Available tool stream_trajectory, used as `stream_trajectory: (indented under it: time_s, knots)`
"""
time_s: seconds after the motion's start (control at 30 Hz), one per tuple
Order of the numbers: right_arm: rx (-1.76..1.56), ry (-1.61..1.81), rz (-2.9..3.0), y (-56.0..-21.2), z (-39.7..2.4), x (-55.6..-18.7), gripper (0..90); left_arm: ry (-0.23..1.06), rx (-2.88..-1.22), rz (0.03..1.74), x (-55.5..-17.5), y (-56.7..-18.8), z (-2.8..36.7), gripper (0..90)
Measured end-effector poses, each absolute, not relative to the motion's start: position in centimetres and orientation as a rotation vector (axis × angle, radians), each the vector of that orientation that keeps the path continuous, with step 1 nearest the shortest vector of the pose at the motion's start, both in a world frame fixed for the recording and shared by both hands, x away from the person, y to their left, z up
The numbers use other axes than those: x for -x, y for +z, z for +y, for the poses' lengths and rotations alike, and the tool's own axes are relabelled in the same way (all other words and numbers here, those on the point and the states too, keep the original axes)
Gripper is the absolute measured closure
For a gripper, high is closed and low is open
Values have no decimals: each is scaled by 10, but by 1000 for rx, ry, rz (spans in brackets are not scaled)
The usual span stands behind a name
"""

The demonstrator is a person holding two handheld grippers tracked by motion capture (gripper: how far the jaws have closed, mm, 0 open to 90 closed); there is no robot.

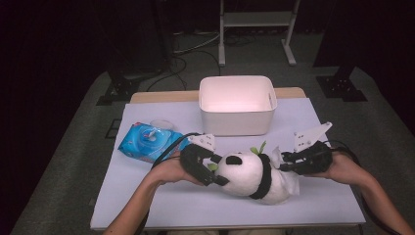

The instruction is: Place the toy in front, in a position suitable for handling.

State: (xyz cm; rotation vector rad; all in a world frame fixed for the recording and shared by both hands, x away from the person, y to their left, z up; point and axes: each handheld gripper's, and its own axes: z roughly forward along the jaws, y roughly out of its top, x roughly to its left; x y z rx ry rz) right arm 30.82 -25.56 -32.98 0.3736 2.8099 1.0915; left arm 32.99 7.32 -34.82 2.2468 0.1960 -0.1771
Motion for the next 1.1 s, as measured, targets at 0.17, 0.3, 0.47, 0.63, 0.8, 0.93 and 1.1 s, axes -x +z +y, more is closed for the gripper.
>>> stream_trajectory:
  time_s: [0.17, 0.3, 0.47, 0.63, 0.8, 0.93, 1.1]
  knots:
    - [-314, 1118, 2798, -322, -242, -309, 792, -156, -2263, 157, -329, -340, 64, 270]
    - [-295, 1117, 2798, -319, -240, -305, 791, -156, -2252, 166, -329, -339, 64, 279]
    - [-304, 1127, 2807, -320, -249, -301, 790, -163, -2228, 160, -329, -338, 65, 298]
    - [-281, 1073, 2812, -318, -247, -297, 791, -160, -2240, 161, -328, -333, 62, 300]
    - [-286, 1134, 2790, -320, -240, -302, 792, -166, -2238, 170, -329, -332, 63, 306]
    - [-283, 1175, 2780, -320, -233, -308, 793, -155, -2240, 189, -331, -329, 68, 318]
    - [-282, 1217, 2773, -320, -225, -315, 793, -139, -2245, 197, -332, -322, 75, 321]
